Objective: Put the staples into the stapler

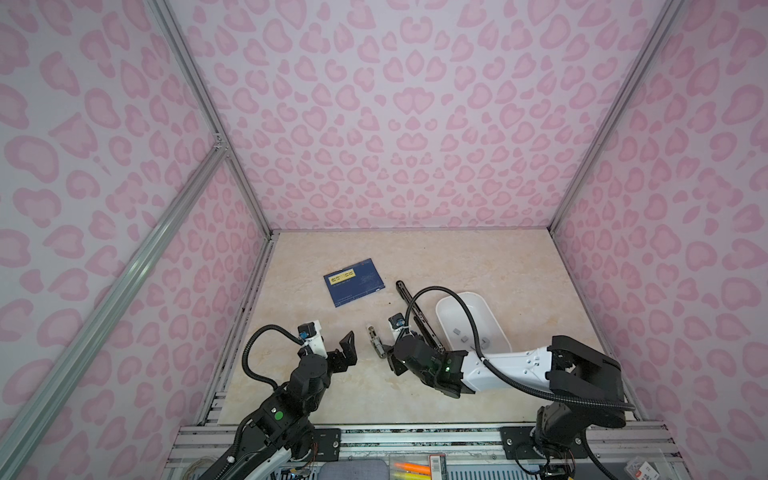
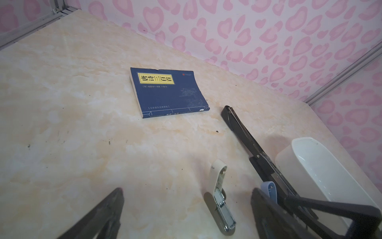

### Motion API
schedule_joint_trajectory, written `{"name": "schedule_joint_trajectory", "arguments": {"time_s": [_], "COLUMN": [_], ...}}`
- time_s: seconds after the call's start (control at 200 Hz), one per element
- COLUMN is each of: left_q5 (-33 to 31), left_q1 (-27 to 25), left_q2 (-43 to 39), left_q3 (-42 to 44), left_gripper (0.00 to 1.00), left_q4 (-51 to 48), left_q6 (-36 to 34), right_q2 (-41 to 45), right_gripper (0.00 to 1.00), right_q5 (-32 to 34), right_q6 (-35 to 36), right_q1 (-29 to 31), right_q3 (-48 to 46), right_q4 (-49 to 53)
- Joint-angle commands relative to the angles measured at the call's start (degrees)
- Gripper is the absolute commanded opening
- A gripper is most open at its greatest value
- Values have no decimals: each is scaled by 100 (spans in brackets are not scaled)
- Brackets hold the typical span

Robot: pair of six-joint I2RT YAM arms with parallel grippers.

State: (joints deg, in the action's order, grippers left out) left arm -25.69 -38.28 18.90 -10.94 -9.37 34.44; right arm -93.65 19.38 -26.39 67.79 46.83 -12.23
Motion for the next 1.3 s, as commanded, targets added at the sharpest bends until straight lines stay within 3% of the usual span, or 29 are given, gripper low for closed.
{"name": "schedule_joint_trajectory", "arguments": {"time_s": [0.0, 0.125, 0.205, 0.275, 0.34, 0.44, 0.68, 0.985, 1.295], "left_q5": [338, 1145, 2054, 3052, 3471, 3708, 4030, 4456, 4853], "left_q1": [186, 898, 1558, 2000, 2053, 2069, 2091, 2117, 2113], "left_q2": [200, 895, 1627, 2308, 2779, 3267, 4103, 5034, 5070], "left_q3": [-123, -224, -344, -477, -632, -776, -1008, -1189, -960], "left_gripper": [96, 96, 100, 93, 89, 89, 84, 77, 68], "left_q4": [251, 779, 1249, 1766, 2135, 2570, 3020, 3530, 3736], "left_q6": [46, 133, 146, 92, -49, -271, -453, -521, -688], "right_q2": [111, -11, -191, -372, -563, -931, -1629, -2041, -2114], "right_gripper": [53, 51, 52, 56, 62, 67, 66, 50, 34], "right_q5": [26, -208, -423, -618, -717, -902, -1084, -1048, -1204], "right_q6": [25, 243, 454, 668, 800, 864, 1140, 1402, 1506], "right_q1": [-20, -22, -20, -20, -20, -76, -160, -299, -405], "right_q3": [-252, -382, -480, -554, -587, -601, -535, -404, -424], "right_q4": [-196, -657, -1171, -1617, -1958, -2342, -2850, -2778, -2852]}}
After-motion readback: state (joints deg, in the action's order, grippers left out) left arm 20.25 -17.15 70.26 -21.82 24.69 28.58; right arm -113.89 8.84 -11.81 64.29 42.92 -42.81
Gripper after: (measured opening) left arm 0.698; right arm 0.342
